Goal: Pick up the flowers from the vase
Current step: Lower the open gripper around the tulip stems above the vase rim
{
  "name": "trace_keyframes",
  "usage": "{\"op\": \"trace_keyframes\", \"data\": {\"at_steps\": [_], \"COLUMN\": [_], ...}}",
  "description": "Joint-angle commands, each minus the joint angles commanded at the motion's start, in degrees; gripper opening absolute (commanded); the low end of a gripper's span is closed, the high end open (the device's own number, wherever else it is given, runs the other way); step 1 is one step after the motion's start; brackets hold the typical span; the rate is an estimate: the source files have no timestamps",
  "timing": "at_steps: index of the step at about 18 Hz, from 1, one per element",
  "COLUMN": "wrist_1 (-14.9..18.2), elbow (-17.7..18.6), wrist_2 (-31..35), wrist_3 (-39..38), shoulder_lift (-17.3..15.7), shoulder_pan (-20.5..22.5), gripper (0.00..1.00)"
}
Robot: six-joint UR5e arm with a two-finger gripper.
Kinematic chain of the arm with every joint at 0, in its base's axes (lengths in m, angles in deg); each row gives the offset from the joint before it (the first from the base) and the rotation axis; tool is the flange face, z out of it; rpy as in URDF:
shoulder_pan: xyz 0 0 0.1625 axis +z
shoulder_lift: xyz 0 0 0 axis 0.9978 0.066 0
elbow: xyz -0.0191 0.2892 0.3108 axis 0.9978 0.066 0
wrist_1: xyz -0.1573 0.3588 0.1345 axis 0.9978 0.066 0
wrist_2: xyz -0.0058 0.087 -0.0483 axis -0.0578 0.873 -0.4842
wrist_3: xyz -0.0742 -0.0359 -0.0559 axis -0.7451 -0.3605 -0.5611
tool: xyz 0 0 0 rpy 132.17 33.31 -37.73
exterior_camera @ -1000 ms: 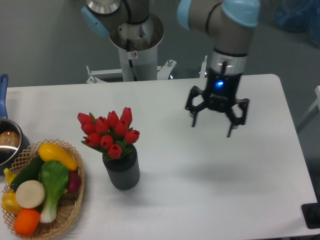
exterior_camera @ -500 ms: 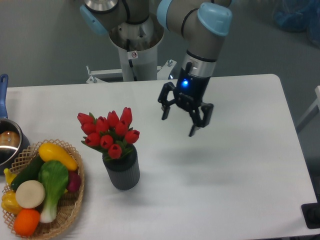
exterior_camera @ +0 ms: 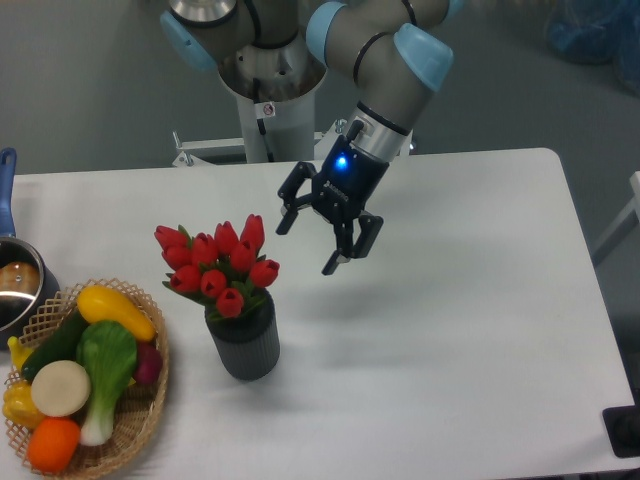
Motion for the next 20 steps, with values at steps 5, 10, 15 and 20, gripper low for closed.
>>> {"op": "trace_keyframes", "data": {"at_steps": [5, 10, 15, 20], "wrist_1": [-0.09, -0.09, -0.35, -1.14], "elbow": [0.09, 0.18, -0.09, -1.05], "wrist_2": [-3.78, -4.67, -4.76, -4.94], "wrist_3": [-0.61, -0.44, -0.26, -0.18], "shoulder_lift": [0.70, 1.67, 3.16, 4.57], "shoulder_pan": [-0.88, -1.15, -1.23, -1.32], "gripper": [1.00, 1.00, 1.00, 1.00]}}
